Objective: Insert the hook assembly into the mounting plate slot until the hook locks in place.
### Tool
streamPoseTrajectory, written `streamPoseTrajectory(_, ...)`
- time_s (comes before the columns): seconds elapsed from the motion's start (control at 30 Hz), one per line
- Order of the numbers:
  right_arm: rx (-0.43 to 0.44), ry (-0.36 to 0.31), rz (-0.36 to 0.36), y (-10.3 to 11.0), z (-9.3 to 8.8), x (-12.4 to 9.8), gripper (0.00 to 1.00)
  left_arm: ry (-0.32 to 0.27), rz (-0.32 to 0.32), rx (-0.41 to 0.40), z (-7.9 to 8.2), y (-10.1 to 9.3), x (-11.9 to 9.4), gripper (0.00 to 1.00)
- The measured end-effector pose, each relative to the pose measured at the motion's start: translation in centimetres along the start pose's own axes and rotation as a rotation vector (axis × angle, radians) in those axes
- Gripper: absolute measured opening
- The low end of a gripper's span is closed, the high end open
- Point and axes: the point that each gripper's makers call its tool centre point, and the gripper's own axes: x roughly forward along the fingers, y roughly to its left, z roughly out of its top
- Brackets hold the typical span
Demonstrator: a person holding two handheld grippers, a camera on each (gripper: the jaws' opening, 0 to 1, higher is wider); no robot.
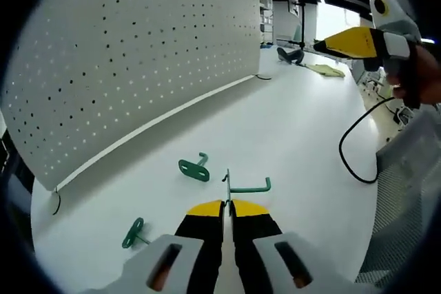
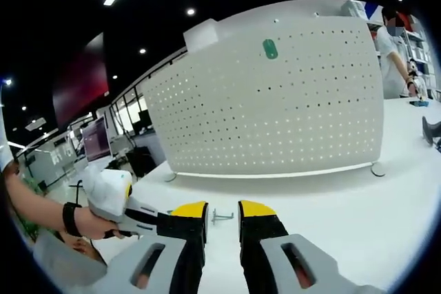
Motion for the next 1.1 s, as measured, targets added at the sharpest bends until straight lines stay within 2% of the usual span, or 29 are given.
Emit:
streamPoseTrajectory(0.33, 0.010, -0.004, 0.043, 1.1, -0.1, 0.1, 0.17, -0.047, 0.020, -0.049, 1.0, -0.7, -1.4, 0.04)
streamPoseTrajectory(0.47, 0.035, -0.008, 0.056, 1.3, -0.2, 0.0, 0.17, -0.073, 0.005, -0.079, 1.5, -1.3, -2.1, 0.04)
streamPoseTrajectory(0.5, 0.064, -0.016, 0.065, 1.5, -0.1, 0.0, 0.17, -0.078, 0.004, -0.086, 1.6, -1.3, -2.3, 0.04)
streamPoseTrajectory(0.73, 0.088, -0.032, 0.102, 2.2, 0.1, 0.1, 0.19, -0.140, 0.009, -0.153, 2.7, -2.0, -3.6, 0.04)
streamPoseTrajectory(1.1, 0.110, -0.019, 0.171, 4.4, -0.3, 0.1, 0.20, -0.250, 0.016, -0.187, 4.9, -3.0, -5.9, 0.04)
